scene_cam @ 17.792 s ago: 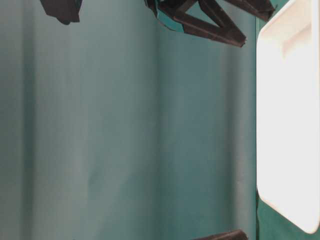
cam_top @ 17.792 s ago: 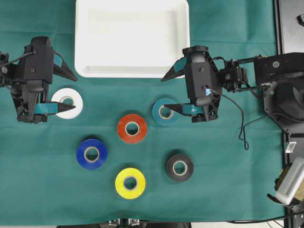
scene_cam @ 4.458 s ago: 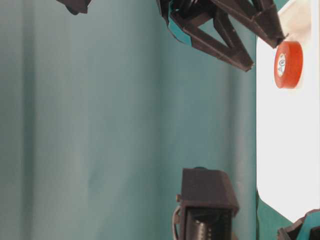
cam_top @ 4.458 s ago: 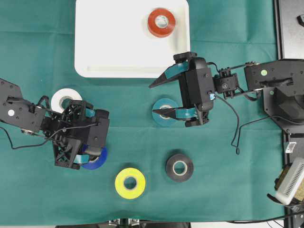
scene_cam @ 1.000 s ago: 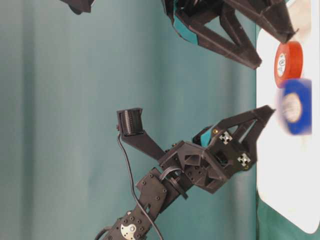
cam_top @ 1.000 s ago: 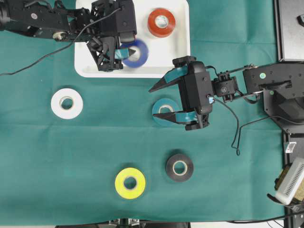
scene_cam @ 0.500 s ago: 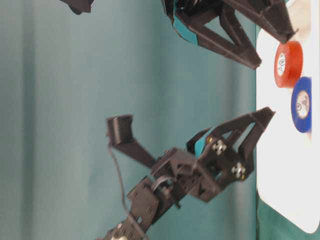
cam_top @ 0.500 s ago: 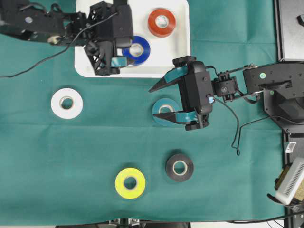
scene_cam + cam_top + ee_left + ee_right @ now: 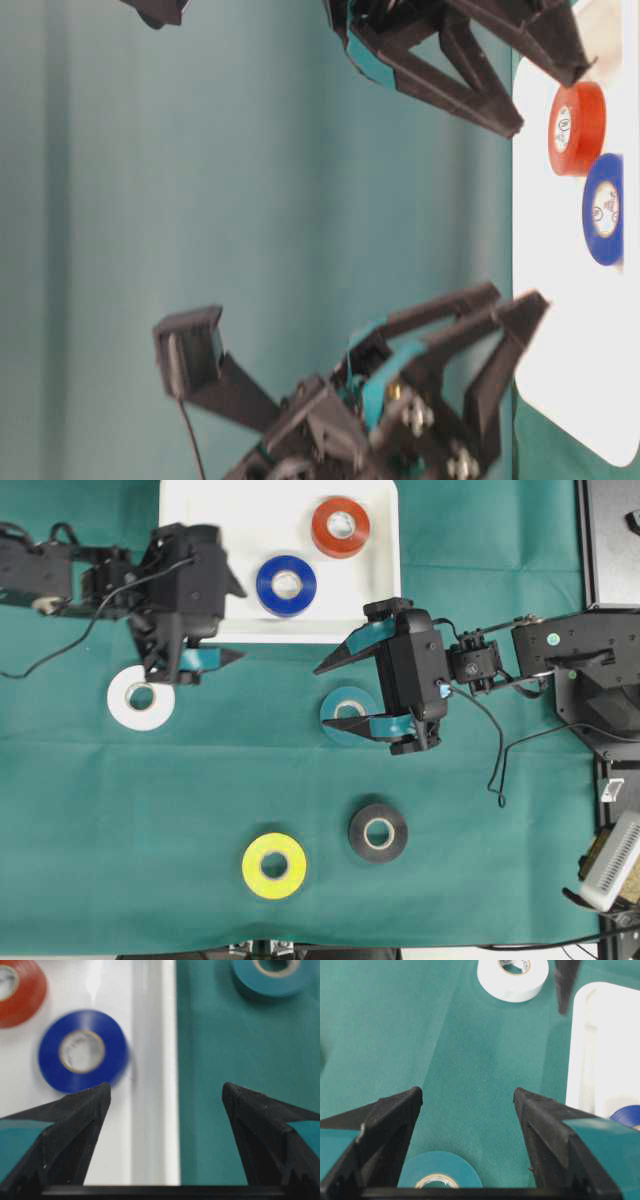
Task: Put the tape alternately from left to right into the white case.
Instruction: 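Release the blue roll in the tray and withdraw the left gripper, then move the right gripper down to the yellow tape roll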
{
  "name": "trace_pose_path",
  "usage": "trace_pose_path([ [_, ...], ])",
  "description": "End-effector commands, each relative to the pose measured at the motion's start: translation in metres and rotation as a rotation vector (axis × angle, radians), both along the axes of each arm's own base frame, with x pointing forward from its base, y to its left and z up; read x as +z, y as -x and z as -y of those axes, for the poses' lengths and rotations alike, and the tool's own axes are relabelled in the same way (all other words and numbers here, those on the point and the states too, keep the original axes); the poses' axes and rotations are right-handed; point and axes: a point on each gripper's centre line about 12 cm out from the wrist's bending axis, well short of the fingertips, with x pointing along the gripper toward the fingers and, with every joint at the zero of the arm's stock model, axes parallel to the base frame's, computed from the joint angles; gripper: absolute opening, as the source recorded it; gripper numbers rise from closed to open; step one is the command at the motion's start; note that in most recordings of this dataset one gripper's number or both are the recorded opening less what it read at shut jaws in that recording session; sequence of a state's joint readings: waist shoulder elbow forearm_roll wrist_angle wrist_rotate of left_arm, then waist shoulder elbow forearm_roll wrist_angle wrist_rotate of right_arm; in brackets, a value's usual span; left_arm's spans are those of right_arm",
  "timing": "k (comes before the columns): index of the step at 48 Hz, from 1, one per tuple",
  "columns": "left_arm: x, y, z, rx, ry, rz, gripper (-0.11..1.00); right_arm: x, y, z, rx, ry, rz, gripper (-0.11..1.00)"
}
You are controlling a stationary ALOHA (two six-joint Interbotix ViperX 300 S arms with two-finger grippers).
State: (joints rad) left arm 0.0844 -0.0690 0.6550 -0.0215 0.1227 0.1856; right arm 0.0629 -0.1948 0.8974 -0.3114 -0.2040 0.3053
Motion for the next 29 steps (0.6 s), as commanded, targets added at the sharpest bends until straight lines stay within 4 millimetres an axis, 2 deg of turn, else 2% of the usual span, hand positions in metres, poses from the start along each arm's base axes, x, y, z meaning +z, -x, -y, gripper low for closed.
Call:
trace_pose_path([
  [1, 0.016, 0.006, 0.008, -0.017, 0.000, 0.046, 0.77, 0.007, -0.002, -0.001, 0.003, -0.008, 0.027, 0.78],
  [13, 0.012, 0.029, 0.025, -0.053, 0.013, 0.047, 0.77, 0.007, -0.002, -0.001, 0.003, -0.008, 0.027, 0.78],
  [29, 0.001, 0.043, 0.054, -0.098, 0.062, 0.056, 0.77, 0.005, -0.002, -0.002, 0.004, -0.007, 0.022, 0.78],
])
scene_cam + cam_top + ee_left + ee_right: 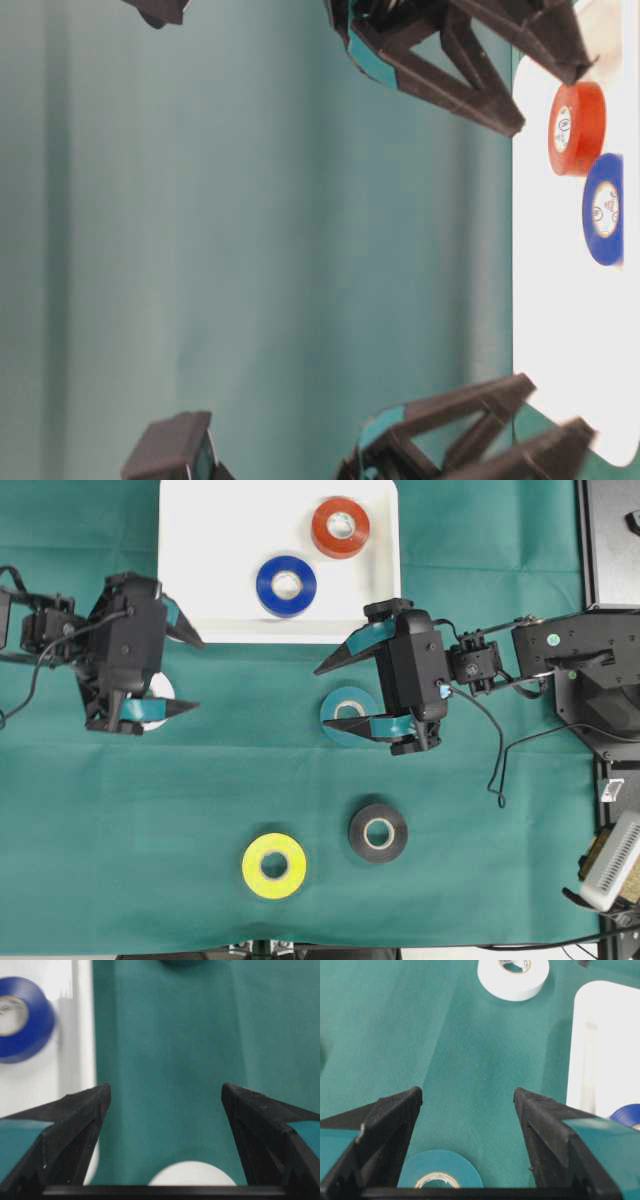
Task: Put the tape alternately from left to right into the white case.
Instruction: 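Move the right gripper down to the yellow tape roll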
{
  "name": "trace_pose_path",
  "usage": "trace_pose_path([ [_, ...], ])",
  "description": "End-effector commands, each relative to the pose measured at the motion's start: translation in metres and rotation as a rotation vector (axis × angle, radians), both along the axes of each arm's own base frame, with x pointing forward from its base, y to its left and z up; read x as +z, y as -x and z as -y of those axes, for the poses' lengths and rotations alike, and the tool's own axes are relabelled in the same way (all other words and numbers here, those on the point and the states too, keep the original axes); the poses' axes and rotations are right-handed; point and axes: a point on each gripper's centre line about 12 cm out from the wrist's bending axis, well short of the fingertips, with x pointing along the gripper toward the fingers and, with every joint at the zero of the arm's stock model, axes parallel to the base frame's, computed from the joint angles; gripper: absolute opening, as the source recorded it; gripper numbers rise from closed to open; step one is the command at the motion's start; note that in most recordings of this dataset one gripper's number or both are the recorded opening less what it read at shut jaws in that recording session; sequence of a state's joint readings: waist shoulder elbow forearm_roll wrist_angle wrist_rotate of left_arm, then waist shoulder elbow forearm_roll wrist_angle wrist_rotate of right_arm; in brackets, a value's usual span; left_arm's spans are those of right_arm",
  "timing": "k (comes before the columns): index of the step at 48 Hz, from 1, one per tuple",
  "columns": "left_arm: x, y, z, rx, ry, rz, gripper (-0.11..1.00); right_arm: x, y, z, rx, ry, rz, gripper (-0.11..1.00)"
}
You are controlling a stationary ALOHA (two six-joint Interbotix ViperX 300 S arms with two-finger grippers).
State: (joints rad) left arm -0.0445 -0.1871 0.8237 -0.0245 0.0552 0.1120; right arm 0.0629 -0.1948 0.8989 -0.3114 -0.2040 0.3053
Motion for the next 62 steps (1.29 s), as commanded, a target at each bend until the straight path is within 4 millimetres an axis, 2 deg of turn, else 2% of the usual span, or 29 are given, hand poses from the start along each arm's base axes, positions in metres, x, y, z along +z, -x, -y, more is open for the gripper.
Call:
trace_pose_path([
  [1, 0.008, 0.001, 0.008, -0.021, 0.005, 0.037, 0.77, 0.006, -0.002, -0.002, 0.005, -0.006, 0.024, 0.78],
  [16, 0.008, 0.001, 0.011, -0.030, 0.006, 0.046, 0.77, 0.008, -0.003, -0.008, 0.023, -0.010, 0.035, 0.78],
  [36, 0.008, 0.002, 0.011, -0.032, 0.004, 0.058, 0.77, 0.012, -0.006, -0.058, 0.178, -0.037, 0.095, 0.78],
  [47, 0.007, 0.002, 0.011, -0.031, 0.005, 0.057, 0.77, 0.004, -0.018, -0.087, 0.246, -0.038, 0.079, 0.78],
  [62, 0.007, 0.000, 0.012, -0.031, 0.007, 0.067, 0.77, -0.009, -0.038, -0.114, 0.288, -0.053, 0.050, 0.78],
])
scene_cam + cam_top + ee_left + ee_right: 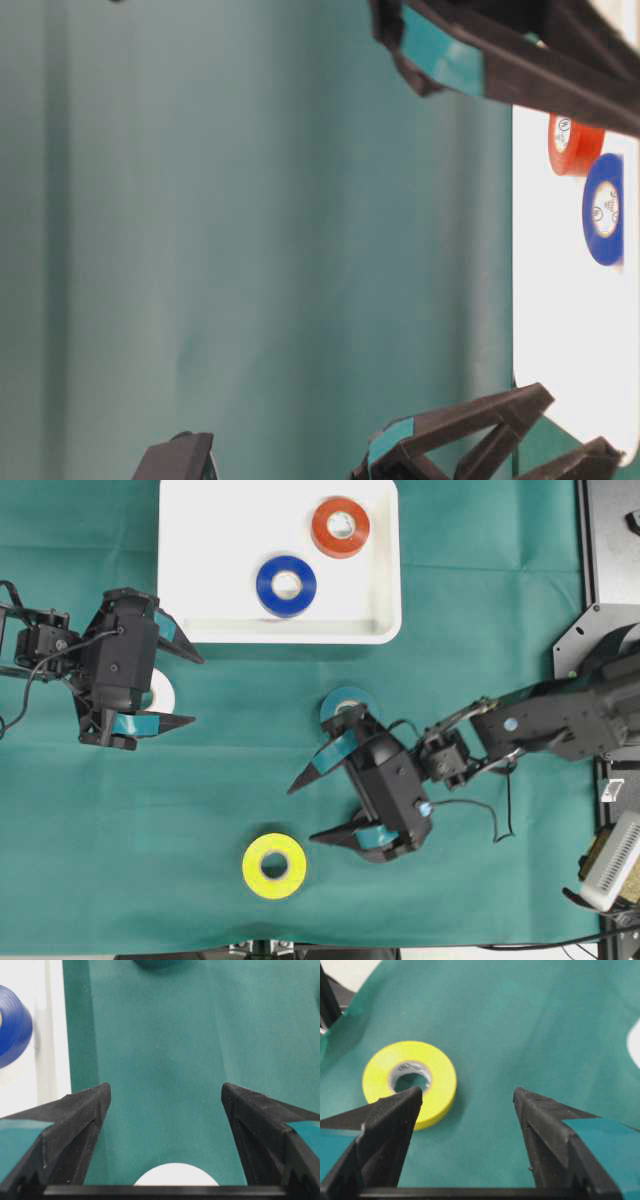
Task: Put the tape alternately from left to right into the white case.
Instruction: 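Move the right gripper down to the yellow tape roll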
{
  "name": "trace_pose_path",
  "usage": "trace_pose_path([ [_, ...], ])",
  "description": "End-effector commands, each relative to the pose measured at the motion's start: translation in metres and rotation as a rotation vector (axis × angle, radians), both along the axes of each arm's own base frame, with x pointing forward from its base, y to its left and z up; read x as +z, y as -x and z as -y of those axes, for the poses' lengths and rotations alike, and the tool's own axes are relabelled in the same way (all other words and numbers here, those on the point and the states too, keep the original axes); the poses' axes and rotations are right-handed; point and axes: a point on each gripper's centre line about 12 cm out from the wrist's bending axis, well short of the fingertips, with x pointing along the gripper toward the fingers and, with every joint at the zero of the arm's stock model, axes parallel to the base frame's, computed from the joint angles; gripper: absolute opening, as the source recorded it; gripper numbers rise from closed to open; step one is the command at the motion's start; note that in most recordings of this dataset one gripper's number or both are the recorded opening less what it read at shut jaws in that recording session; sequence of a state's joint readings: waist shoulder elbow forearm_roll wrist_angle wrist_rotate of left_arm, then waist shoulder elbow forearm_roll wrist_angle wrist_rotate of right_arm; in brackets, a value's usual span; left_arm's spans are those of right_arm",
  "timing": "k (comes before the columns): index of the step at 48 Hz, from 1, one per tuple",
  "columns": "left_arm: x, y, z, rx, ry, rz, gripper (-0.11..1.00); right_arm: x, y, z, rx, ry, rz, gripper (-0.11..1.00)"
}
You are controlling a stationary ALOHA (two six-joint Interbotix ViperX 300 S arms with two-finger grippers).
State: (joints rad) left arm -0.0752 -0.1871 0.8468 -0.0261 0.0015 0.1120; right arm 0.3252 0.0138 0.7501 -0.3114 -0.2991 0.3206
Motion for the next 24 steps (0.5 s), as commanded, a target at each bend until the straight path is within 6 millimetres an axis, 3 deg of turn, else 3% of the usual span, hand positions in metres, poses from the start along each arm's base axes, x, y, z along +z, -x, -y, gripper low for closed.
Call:
trace_pose_path([
  [1, 0.009, -0.003, 0.002, -0.002, 0.005, 0.037, 0.77, 0.007, -0.009, -0.011, 0.013, -0.021, 0.021, 0.78],
  [24, 0.004, -0.004, 0.005, -0.012, 0.003, 0.031, 0.77, -0.027, -0.038, -0.032, -0.016, -0.025, -0.112, 0.78],
])
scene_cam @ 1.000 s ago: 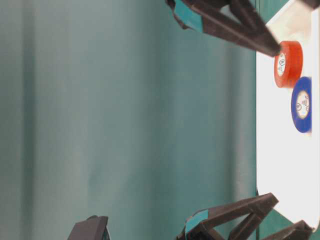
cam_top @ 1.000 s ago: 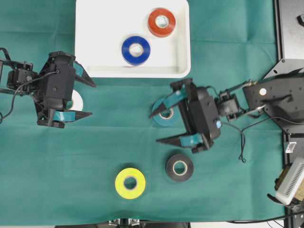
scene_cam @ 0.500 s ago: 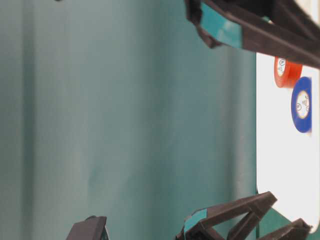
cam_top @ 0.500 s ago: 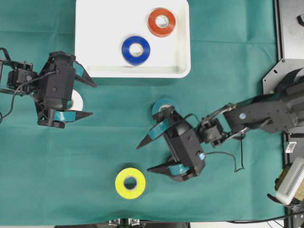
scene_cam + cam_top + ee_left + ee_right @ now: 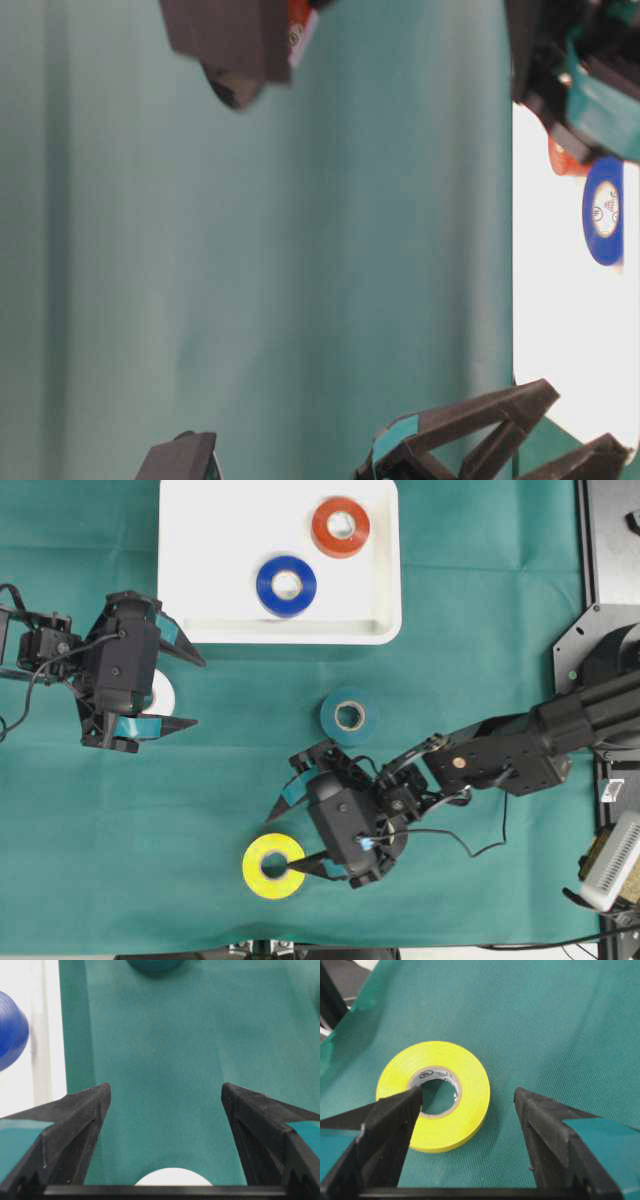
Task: Put the tape alternately from left to right into the white case.
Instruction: 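Move the right gripper down to the yellow tape roll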
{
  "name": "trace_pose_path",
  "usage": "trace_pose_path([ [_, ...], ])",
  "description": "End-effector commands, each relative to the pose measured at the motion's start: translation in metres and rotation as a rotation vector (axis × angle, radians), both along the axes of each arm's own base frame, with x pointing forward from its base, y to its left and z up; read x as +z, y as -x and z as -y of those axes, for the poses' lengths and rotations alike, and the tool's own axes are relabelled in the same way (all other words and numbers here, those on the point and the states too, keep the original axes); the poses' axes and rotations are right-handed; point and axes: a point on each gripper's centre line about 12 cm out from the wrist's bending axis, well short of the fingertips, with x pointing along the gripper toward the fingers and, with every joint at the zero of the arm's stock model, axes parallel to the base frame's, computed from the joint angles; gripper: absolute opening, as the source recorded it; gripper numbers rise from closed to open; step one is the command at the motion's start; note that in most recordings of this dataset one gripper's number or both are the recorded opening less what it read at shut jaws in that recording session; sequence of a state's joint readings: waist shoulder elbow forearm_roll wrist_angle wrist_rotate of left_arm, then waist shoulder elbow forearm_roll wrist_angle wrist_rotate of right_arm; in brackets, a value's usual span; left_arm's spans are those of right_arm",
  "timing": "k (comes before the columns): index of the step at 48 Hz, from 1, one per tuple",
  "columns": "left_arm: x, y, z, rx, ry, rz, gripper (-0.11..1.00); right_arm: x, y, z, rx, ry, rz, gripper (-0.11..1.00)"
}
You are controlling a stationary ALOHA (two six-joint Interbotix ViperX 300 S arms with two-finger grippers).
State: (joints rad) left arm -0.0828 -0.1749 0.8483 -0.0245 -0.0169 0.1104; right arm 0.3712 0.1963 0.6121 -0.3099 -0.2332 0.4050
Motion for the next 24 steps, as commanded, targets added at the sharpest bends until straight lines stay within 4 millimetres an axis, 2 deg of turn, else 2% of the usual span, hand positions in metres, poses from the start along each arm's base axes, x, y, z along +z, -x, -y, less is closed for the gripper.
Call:
trace_pose_path([
  [1, 0.006, -0.002, 0.003, -0.007, 0.003, 0.026, 0.77, 0.009, -0.010, -0.005, -0.007, -0.003, 0.010, 0.78],
  [24, 0.004, -0.002, 0.003, -0.007, 0.004, 0.018, 0.77, -0.013, -0.028, -0.008, -0.033, 0.055, -0.080, 0.78],
])
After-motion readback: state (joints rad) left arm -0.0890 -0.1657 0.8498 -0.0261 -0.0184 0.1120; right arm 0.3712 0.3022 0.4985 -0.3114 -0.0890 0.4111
